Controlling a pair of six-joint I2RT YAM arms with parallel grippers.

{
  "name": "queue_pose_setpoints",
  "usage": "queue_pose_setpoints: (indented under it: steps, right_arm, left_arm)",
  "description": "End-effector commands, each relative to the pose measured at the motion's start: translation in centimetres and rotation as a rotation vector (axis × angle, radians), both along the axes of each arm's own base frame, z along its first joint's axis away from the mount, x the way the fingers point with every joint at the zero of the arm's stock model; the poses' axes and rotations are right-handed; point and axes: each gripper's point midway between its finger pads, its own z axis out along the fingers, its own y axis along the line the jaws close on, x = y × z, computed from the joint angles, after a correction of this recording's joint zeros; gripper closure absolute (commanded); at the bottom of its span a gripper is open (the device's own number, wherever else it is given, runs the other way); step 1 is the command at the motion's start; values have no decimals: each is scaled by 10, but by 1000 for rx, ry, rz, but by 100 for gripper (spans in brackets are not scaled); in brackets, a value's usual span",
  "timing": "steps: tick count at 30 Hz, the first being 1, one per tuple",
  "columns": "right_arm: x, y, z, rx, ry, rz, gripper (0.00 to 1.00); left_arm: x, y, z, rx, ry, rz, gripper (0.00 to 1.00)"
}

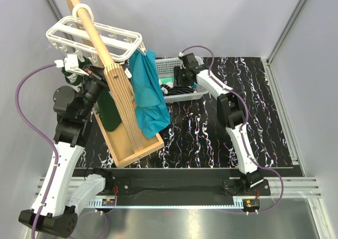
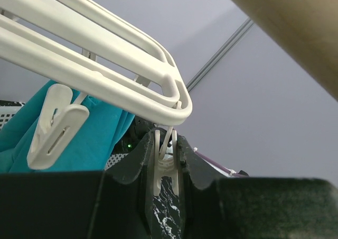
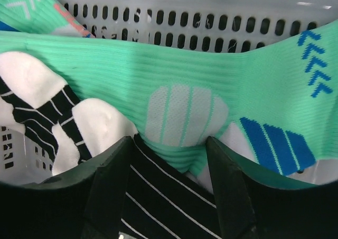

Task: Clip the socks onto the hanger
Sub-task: Adjust the sock in the bin.

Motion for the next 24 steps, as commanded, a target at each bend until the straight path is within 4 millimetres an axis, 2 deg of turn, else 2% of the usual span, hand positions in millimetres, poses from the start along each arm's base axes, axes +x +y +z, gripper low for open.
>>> queue_pose_setpoints:
  steps: [1,3,6,9,10,12,13,15,16,18,20,21,23,24]
  right_arm:
    - [-5,8,28,78,-10,17,35]
    - [-10,6,17,68,15,11,41]
    - [-7,-2,14,34,11,-29,53]
    - [5,-6,39,19,-62,-43,69]
    - [12,-7,56,12,-110,-48,78]
    - [20,-12,75,0,-157,-62,93]
    - [28,-22,93,-26,-202,-111,100]
    - [33,-30,105,-26,-229,-144,100]
    - [40,-41,115,-21,-252,-183,100]
    - [47,-50,121,15,-252,-225,100]
    - [54,-63,117,44,-236,-251,98]
    - [56,-61,111,64,-227,-238,88]
    - [57,-62,103,68,-208,-219,63]
    - [57,-63,98,58,-202,-211,43]
  left_arm:
    - [-11,0,22,4,-65,-12,100]
    - [-12,-2,23,16,-63,-25,100]
    - [-14,-5,25,21,-67,-39,100]
    - [-14,-5,23,17,-64,-44,100]
    - [-14,-5,19,15,-59,-43,100]
    - [-14,-5,19,4,-57,-45,100]
    - [-15,-5,19,5,-61,-44,100]
    - [-16,-5,19,11,-59,-46,100]
    - [-16,-4,19,14,-59,-42,100]
    - [-18,-4,21,18,-61,-44,100]
    - [-20,-6,22,20,-63,-54,100]
    - [-20,-6,21,23,-61,-57,100]
    - [-21,-6,21,22,-60,-59,100]
    - [-22,-6,20,22,-60,-59,100]
